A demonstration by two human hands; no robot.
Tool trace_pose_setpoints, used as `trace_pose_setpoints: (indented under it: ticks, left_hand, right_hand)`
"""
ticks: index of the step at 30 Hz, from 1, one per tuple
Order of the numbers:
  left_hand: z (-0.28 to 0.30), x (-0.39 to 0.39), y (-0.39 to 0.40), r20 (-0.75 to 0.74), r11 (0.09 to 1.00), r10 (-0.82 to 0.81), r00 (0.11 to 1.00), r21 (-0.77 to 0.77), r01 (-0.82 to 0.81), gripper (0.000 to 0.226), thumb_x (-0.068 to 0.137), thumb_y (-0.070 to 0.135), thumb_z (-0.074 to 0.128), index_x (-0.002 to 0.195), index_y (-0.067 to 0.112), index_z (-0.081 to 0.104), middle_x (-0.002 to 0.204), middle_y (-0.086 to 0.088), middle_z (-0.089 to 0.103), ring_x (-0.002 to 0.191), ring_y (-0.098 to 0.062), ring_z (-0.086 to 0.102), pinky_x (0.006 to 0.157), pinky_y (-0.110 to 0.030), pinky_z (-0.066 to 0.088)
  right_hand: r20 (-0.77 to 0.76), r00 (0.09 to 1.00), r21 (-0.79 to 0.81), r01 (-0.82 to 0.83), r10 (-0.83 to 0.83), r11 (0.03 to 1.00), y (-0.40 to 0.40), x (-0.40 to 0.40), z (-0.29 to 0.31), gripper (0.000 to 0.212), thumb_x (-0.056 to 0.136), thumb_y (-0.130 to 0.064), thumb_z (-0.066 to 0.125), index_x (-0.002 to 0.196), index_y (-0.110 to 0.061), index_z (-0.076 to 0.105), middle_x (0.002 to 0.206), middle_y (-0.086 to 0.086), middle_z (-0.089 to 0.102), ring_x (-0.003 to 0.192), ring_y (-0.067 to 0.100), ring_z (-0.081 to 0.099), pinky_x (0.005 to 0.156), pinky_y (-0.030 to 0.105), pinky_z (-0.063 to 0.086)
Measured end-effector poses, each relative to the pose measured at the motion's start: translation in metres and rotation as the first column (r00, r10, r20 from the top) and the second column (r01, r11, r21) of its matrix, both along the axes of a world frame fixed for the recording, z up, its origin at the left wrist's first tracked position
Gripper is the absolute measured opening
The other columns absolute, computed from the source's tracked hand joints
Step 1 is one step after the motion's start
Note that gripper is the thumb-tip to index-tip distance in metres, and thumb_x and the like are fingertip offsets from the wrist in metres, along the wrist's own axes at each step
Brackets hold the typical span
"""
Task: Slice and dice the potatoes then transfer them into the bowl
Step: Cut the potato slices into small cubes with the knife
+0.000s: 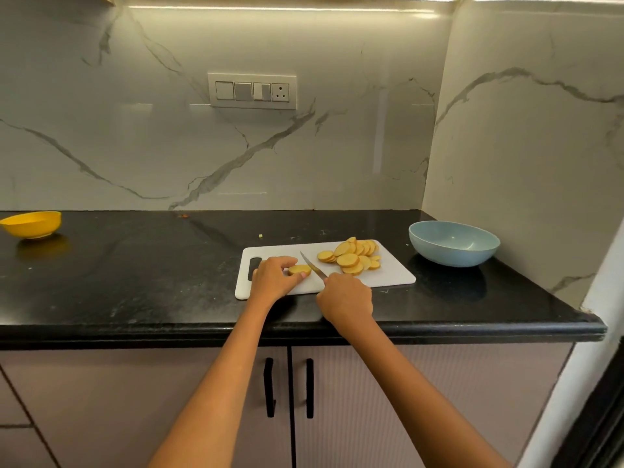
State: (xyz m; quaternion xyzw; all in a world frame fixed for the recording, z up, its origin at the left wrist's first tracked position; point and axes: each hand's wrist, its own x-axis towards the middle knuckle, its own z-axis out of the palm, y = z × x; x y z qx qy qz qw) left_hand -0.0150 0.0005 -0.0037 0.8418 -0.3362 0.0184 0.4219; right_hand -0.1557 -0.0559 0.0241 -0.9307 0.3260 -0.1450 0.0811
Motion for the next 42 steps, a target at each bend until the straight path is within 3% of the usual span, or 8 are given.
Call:
trace_pose_setpoints:
  ticks: [14,24,31,36,42]
  left_hand:
    - [0.002,0.000,-0.001,-0.059,0.997,0.040,0.997,-0.059,-0.043,0.048,0.075,0.031,0.075,0.116,0.009,0.065,0.122,-0.009,0.063,0.110,-0.022,0.058,0.098,-0.039,0.046]
    - [0.004,-0.002,0.001,-0.038,0.997,0.031,0.999,-0.068,-0.033,0.041,0.075,0.027,0.076,0.110,0.007,0.068,0.117,-0.008,0.066,0.107,-0.022,0.059,0.090,-0.034,0.048]
    - [0.002,-0.003,0.001,-0.039,0.996,0.053,0.998,-0.065,-0.055,0.045,0.075,0.030,0.075,0.114,0.009,0.066,0.120,-0.007,0.064,0.108,-0.021,0.060,0.096,-0.040,0.047]
    - [0.002,-0.004,0.000,-0.056,0.997,0.048,0.997,-0.062,-0.051,0.050,0.075,0.031,0.075,0.118,0.008,0.063,0.123,-0.008,0.062,0.110,-0.020,0.058,0.095,-0.034,0.047]
    - [0.002,-0.004,0.000,-0.044,0.993,0.069,0.997,-0.095,-0.073,0.045,0.077,0.029,0.074,0.114,0.005,0.065,0.118,-0.009,0.065,0.108,-0.020,0.058,0.082,-0.024,0.040]
  right_hand:
    - [-0.037,0.999,0.012,-0.037,0.037,0.999,0.004,-0.003,0.003,0.026,0.096,-0.021,0.043,0.115,-0.009,0.058,0.109,0.008,0.062,0.096,0.020,0.060,0.072,0.025,0.042]
    - [-0.130,0.990,0.169,-0.025,0.048,0.985,0.001,0.022,0.021,0.030,0.095,-0.020,0.043,0.120,-0.007,0.053,0.122,0.010,0.056,0.111,0.024,0.054,0.082,0.027,0.040]
    - [-0.150,0.987,-0.111,-0.065,0.048,0.992,0.011,-0.003,-0.002,0.026,0.098,-0.018,0.041,0.116,-0.009,0.056,0.112,0.007,0.060,0.100,0.021,0.059,0.071,0.025,0.039]
    - [-0.099,0.994,-0.024,-0.040,0.038,0.999,0.006,-0.007,0.003,0.026,0.097,-0.018,0.041,0.116,-0.009,0.057,0.114,0.008,0.060,0.102,0.022,0.059,0.071,0.026,0.039]
    - [-0.067,0.997,0.061,-0.029,0.033,0.998,-0.002,-0.009,0.014,0.029,0.098,-0.020,0.041,0.121,-0.009,0.054,0.118,0.009,0.058,0.106,0.023,0.056,0.074,0.027,0.038]
